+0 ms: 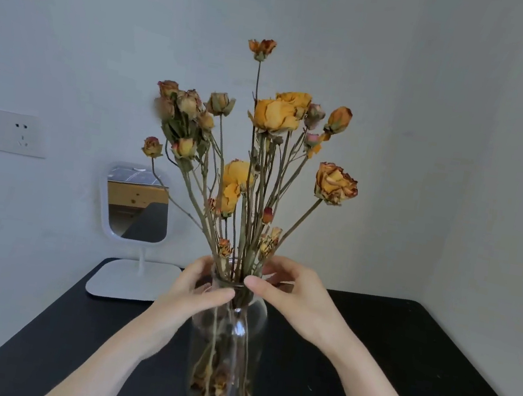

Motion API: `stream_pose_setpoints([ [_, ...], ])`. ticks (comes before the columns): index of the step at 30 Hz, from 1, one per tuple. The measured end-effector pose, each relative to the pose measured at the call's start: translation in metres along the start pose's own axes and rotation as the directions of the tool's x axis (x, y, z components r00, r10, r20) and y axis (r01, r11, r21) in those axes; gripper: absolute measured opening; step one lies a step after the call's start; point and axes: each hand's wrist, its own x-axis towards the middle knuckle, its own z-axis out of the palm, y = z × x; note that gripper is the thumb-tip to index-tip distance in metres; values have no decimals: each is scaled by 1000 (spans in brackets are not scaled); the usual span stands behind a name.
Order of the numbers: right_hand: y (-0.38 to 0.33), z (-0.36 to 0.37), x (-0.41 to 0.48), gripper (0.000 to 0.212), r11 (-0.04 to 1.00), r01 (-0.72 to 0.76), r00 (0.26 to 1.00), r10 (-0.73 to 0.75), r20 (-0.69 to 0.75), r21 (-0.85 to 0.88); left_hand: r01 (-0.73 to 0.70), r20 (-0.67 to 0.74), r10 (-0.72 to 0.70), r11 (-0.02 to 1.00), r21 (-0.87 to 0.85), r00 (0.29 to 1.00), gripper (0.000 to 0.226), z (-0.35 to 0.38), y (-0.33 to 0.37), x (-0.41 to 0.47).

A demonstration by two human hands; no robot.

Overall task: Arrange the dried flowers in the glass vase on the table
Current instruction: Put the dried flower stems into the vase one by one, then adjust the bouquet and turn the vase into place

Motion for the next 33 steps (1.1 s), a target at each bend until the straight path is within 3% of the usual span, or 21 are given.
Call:
stream_pose_setpoints([
  [3, -3, 1, 4, 46, 1000, 19, 1000, -19, 17, -4, -4, -39, 4, 1000, 10, 999, 64, -5, 12, 1],
  [7, -14, 2, 11, 25, 991, 2, 995, -15, 96, 131, -8, -22, 11, 993, 121, 1000, 37, -5, 33, 8],
  [11, -31, -4, 20, 8, 959, 83, 996, -88, 4, 269, -69, -46, 75, 990, 125, 996, 32, -11, 56, 17],
  [14, -33, -14, 20, 16, 929, 134, 991, -124, -50, 344, -112, -20, 114, 991, 74, 993, 41, -21, 64, 18],
  [18, -23, -13, 11, 41, 979, 9, 992, -33, 118, 204, -64, 58, 56, 989, 135, 997, 37, -27, 54, 12],
  [23, -26, -1, 11, 26, 993, 26, 994, -37, 99, 113, -53, 45, 47, 988, 146, 998, 31, -16, 51, 13],
  [29, -32, -10, 16, 21, 943, 150, 989, -146, -37, 297, -93, 36, 95, 995, -35, 995, 58, -26, 61, 17],
  [31, -25, -12, 13, 36, 956, 108, 993, -120, 26, 273, -59, 51, 59, 998, -3, 997, 54, -27, 52, 13],
  [33, -19, -9, 9, 41, 967, 85, 982, -123, 144, 241, -37, 65, 34, 999, 40, 997, 35, -26, 42, 8],
])
